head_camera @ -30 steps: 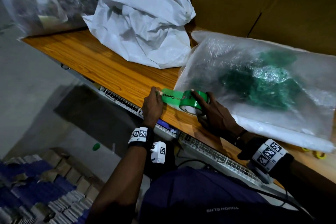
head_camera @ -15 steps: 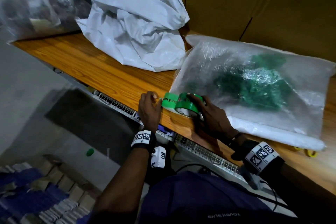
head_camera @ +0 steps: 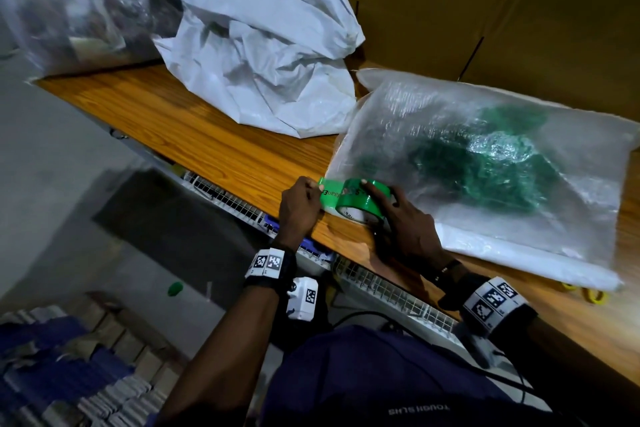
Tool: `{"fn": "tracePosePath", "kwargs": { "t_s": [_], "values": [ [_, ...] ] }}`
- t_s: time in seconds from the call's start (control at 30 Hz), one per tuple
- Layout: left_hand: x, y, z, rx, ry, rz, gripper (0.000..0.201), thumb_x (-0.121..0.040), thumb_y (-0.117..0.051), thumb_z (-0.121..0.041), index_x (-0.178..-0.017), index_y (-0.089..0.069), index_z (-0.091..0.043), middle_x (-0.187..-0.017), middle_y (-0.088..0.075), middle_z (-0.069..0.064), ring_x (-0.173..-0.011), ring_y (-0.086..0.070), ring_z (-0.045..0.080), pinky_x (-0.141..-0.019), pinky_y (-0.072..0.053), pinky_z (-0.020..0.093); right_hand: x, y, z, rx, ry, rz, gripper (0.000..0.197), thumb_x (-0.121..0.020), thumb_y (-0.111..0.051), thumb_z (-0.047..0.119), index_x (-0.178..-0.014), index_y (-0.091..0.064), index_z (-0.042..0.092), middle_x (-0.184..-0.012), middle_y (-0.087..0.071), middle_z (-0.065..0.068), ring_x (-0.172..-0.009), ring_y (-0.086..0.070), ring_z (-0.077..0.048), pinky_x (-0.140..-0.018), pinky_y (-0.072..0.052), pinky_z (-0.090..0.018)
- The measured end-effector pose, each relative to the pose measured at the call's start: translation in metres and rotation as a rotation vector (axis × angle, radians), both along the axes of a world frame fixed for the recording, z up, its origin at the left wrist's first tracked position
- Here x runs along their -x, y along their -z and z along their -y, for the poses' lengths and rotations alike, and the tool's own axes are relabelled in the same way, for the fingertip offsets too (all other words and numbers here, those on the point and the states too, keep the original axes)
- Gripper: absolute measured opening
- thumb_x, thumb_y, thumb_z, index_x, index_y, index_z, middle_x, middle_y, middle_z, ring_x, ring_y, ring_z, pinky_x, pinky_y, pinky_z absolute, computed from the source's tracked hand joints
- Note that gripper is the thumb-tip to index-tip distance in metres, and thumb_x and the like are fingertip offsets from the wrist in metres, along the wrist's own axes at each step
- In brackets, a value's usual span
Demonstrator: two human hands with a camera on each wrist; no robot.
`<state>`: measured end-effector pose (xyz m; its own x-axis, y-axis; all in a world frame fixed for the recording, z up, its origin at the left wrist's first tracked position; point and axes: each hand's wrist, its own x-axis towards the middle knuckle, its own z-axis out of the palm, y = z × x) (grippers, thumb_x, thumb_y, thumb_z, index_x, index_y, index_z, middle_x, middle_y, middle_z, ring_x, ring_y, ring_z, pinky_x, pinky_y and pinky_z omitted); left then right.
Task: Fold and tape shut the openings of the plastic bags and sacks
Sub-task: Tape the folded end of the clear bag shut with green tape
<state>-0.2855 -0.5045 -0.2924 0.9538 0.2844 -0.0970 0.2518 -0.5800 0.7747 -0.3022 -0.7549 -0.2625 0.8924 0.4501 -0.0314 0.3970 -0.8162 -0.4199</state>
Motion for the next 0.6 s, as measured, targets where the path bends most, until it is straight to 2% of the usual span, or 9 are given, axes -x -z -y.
{"fn": "tracePosePath", "kwargs": {
  "t_s": [0.07,0.13,0.17,0.23,0.3,0.4,0.47,0.53,0.6],
  "values": [
    [0.0,0.003,0.003,0.095,-0.101,0.011,0.016,-0.098,-0.073,-0.02,-0.103,-0.061,-0.01,-0.095,-0.069,0.003,-0.088,-0.067,0.022,-0.064,-0.049,0.02,-0.002,0.0,0.0,0.003,-0.005,0.006,0.07,-0.105,-0.052,0.054,-0.162,-0.011,0.054,-0.151,-0.039,-0.001,-0.102,-0.066,-0.027,-0.057,-0.046,-0.032],
    [0.0,0.006,0.004,0.18,-0.2,0.0,0.024,-0.092,-0.08,-0.023,-0.097,-0.059,-0.014,-0.09,-0.067,0.0,-0.087,-0.067,0.024,-0.074,-0.058,0.036,-0.002,-0.001,-0.001,-0.022,-0.007,0.01,0.069,-0.105,-0.053,0.052,-0.162,-0.014,0.052,-0.153,-0.039,0.0,-0.104,-0.066,-0.029,-0.061,-0.05,-0.037],
    [0.002,0.007,0.006,0.182,-0.228,0.01,0.026,-0.091,-0.081,-0.025,-0.096,-0.058,-0.015,-0.088,-0.067,-0.001,-0.085,-0.067,0.023,-0.075,-0.059,0.04,-0.002,0.0,-0.002,-0.052,-0.003,0.014,0.069,-0.104,-0.055,0.05,-0.162,-0.017,0.049,-0.153,-0.04,0.0,-0.104,-0.067,-0.029,-0.063,-0.051,-0.037],
    [0.007,0.007,0.011,0.091,-0.23,0.095,0.027,-0.088,-0.083,-0.027,-0.092,-0.058,-0.018,-0.084,-0.066,-0.003,-0.08,-0.066,0.023,-0.07,-0.058,0.043,-0.001,0.002,-0.002,-0.134,0.011,0.023,0.069,-0.101,-0.061,0.045,-0.161,-0.027,0.037,-0.152,-0.045,0.001,-0.1,-0.068,-0.029,-0.065,-0.048,-0.032],
    [0.01,0.008,0.016,-0.04,-0.195,0.168,0.026,-0.086,-0.083,-0.027,-0.092,-0.058,-0.022,-0.089,-0.065,-0.004,-0.084,-0.062,0.024,-0.071,-0.055,0.043,-0.002,0.005,-0.003,-0.182,0.015,0.04,0.069,-0.101,-0.062,0.043,-0.16,-0.03,0.032,-0.151,-0.047,-0.001,-0.099,-0.069,-0.029,-0.065,-0.048,-0.031],
    [0.009,0.006,0.021,-0.197,-0.17,0.208,0.018,-0.087,-0.081,-0.018,-0.098,-0.066,-0.017,-0.11,-0.062,0.003,-0.1,-0.055,0.026,-0.079,-0.052,0.045,-0.006,0.01,-0.004,-0.23,0.021,0.04,0.072,-0.101,-0.062,0.044,-0.163,-0.026,0.035,-0.151,-0.046,-0.001,-0.102,-0.068,-0.029,-0.064,-0.056,-0.038],
    [0.013,0.004,0.022,-0.227,-0.074,0.262,0.009,-0.095,-0.068,-0.011,-0.104,-0.069,-0.013,-0.111,-0.064,0.004,-0.101,-0.054,0.024,-0.08,-0.052,0.048,-0.006,0.014,-0.002,-0.241,0.031,0.033,0.074,-0.1,-0.064,0.044,-0.163,-0.025,0.036,-0.153,-0.045,-0.001,-0.102,-0.069,-0.029,-0.066,-0.056,-0.039],
    [0.025,0.002,0.024,-0.279,0.048,0.266,0.029,-0.097,-0.051,-0.006,-0.12,-0.068,-0.013,-0.119,-0.066,0.006,-0.108,-0.055,0.022,-0.087,-0.051,0.047,-0.005,0.019,-0.001,-0.247,0.047,0.024,0.074,-0.1,-0.064,0.045,-0.163,-0.025,0.037,-0.154,-0.044,0.0,-0.099,-0.07,-0.03,-0.067,-0.054,-0.038],
    [0.037,0.005,0.023,-0.357,0.198,0.25,0.047,-0.093,-0.045,-0.008,-0.139,-0.059,-0.012,-0.138,-0.061,0.008,-0.127,-0.053,0.025,-0.102,-0.045,0.046,-0.004,0.023,0.0,-0.256,0.061,0.001,0.075,-0.099,-0.065,0.046,-0.162,-0.025,0.038,-0.155,-0.044,0.0,-0.093,-0.07,-0.032,-0.069,-0.052,-0.038]
  ]
}}
